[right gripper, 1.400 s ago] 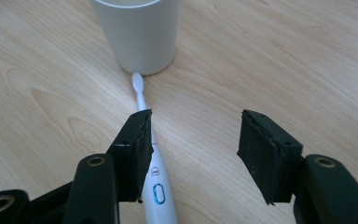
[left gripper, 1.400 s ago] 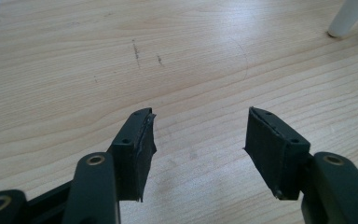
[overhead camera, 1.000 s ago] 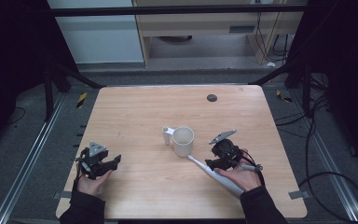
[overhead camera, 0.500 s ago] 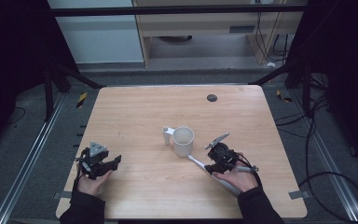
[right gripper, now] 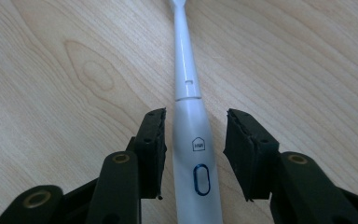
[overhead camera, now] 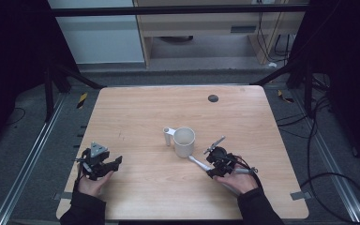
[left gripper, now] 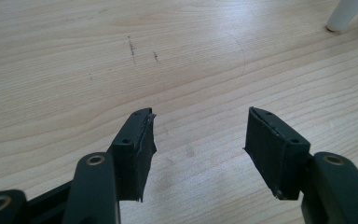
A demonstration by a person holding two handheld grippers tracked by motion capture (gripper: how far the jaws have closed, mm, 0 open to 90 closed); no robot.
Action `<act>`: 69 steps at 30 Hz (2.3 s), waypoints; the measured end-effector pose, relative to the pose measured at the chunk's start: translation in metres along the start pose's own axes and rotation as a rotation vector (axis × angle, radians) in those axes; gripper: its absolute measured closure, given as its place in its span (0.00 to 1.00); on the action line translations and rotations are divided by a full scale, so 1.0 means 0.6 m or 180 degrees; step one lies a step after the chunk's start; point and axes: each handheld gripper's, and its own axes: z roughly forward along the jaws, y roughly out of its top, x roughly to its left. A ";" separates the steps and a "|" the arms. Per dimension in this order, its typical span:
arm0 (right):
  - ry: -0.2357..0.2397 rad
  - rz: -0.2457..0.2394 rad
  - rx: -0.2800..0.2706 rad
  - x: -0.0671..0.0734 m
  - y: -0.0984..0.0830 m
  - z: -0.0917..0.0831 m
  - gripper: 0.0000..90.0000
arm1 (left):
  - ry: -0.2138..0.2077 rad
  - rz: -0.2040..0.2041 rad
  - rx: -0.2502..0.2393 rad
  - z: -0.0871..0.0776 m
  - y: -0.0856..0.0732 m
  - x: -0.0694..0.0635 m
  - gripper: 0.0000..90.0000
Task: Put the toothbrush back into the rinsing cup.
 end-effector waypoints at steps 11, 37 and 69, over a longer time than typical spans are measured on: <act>0.0021 -0.0022 0.0152 -0.001 -0.002 0.012 0.69 | -0.0004 -0.0001 0.0003 0.001 0.000 0.000 0.46; 0.0013 -0.0036 0.0326 -0.002 -0.002 0.020 0.74 | -0.0007 -0.0003 0.0009 0.001 0.000 0.000 0.46; -0.0112 0.0207 -0.0266 -0.024 -0.019 -0.051 0.75 | -0.0010 0.0002 0.0017 0.002 0.000 -0.001 0.46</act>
